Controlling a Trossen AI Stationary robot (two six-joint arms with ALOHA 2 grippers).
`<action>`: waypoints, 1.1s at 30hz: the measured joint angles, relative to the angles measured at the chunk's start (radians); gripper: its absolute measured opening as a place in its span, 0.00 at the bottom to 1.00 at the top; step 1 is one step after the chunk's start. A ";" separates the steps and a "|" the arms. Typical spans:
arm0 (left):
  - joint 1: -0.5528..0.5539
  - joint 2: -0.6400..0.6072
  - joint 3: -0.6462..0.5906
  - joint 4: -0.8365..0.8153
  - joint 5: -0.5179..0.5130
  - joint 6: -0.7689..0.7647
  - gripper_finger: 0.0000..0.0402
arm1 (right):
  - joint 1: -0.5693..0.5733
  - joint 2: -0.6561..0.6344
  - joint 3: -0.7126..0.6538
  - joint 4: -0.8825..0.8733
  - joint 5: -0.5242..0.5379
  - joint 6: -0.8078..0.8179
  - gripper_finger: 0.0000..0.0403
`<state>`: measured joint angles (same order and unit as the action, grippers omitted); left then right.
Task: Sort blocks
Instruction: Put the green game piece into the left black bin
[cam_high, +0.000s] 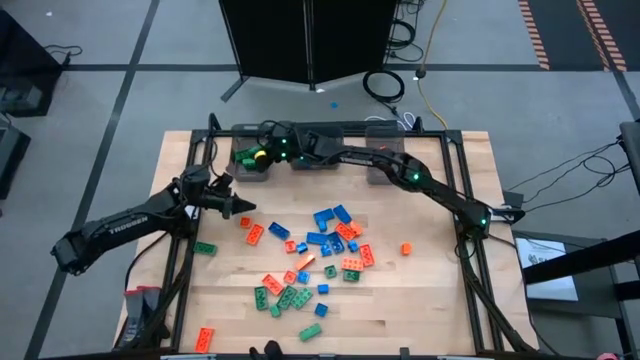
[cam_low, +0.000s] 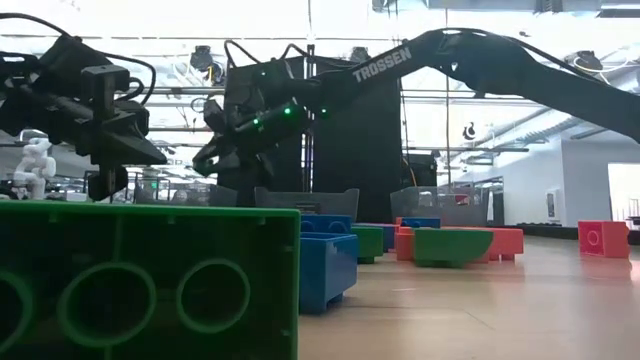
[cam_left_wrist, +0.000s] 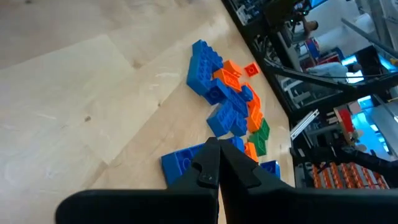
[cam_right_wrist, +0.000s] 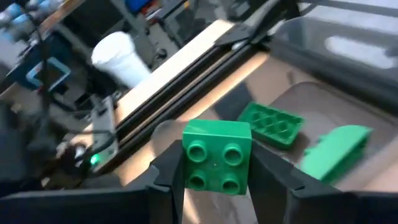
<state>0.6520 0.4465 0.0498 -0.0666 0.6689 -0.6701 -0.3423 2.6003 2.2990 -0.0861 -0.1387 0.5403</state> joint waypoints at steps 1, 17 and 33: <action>0.000 0.000 0.000 0.000 0.000 0.000 0.00 | 0.002 0.000 0.002 -0.001 -0.007 -0.007 0.30; 0.000 0.001 0.000 -0.001 0.000 0.006 0.00 | -0.005 -0.081 0.055 -0.108 -0.145 -0.098 0.72; 0.000 0.005 -0.001 -0.001 0.001 0.058 0.00 | 0.356 -0.514 -0.015 -1.430 -0.119 -0.232 0.66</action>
<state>0.6518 0.4514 0.0486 -0.0673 0.6697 -0.6121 0.0138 2.0860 2.2839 -1.5164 -0.2575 0.3087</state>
